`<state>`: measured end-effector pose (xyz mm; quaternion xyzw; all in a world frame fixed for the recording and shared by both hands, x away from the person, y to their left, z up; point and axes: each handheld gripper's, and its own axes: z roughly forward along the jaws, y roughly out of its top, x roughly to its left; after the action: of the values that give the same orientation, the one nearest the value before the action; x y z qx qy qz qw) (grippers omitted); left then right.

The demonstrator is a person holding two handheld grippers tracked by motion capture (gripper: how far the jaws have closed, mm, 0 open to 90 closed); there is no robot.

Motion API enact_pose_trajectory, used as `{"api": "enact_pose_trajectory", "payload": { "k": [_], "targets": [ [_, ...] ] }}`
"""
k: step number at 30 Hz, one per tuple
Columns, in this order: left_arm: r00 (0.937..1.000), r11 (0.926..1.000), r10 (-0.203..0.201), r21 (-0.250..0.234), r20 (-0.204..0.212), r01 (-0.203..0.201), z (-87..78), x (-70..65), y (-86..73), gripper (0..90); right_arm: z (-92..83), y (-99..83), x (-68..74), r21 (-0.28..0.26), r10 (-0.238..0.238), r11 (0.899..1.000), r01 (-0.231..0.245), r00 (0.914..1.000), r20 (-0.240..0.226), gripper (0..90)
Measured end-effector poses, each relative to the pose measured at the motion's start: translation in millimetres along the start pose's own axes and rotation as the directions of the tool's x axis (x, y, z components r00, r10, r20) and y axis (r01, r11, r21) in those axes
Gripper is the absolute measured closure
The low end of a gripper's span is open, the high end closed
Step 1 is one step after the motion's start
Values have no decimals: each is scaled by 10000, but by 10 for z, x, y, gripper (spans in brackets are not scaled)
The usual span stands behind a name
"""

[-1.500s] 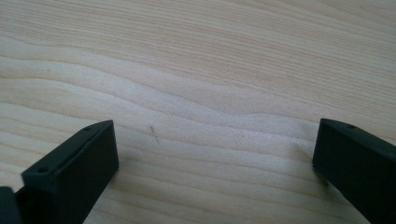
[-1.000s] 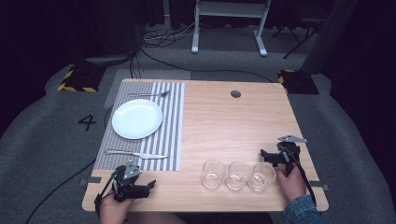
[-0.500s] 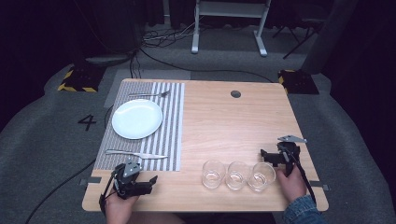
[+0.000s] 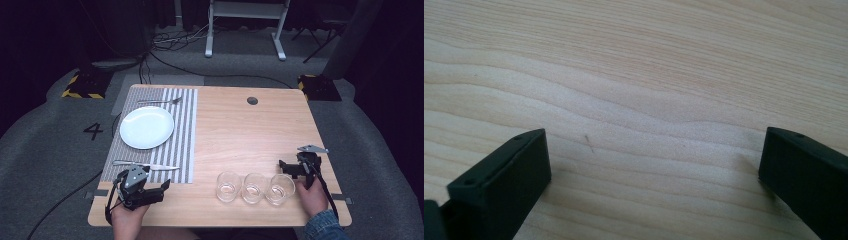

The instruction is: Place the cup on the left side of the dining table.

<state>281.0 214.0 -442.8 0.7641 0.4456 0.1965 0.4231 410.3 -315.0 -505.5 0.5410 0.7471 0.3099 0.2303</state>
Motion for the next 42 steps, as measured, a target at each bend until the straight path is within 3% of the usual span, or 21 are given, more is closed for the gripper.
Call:
{"api": "enact_pose_trajectory", "payload": {
  "k": [3,5,13,18,30,42],
  "targets": [
    [9998,9998,-159,-146,125,161,-26,-10,36,170,0,0,0,-3,-3,10000,3,10000,1,4],
    [9985,9978,-457,-475,300,471,-55,-16,57,170,0,0,0,-1,0,10000,0,10000,0,5],
    [9999,9974,-103,-711,-82,96,-109,-65,116,170,0,0,0,-2,-6,10000,6,10000,0,5],
    [9991,9953,-369,-893,193,384,-115,-63,163,170,0,0,0,-2,-4,10000,4,10000,-1,4],
    [9987,9978,227,-629,452,-199,20,-196,321,170,0,0,0,-1,-4,10000,4,10000,-2,5],
    [9912,9941,974,-561,901,-926,222,-389,499,162,0,-1,0,-5,-9,10000,9,10000,0,5]
  ]
}}
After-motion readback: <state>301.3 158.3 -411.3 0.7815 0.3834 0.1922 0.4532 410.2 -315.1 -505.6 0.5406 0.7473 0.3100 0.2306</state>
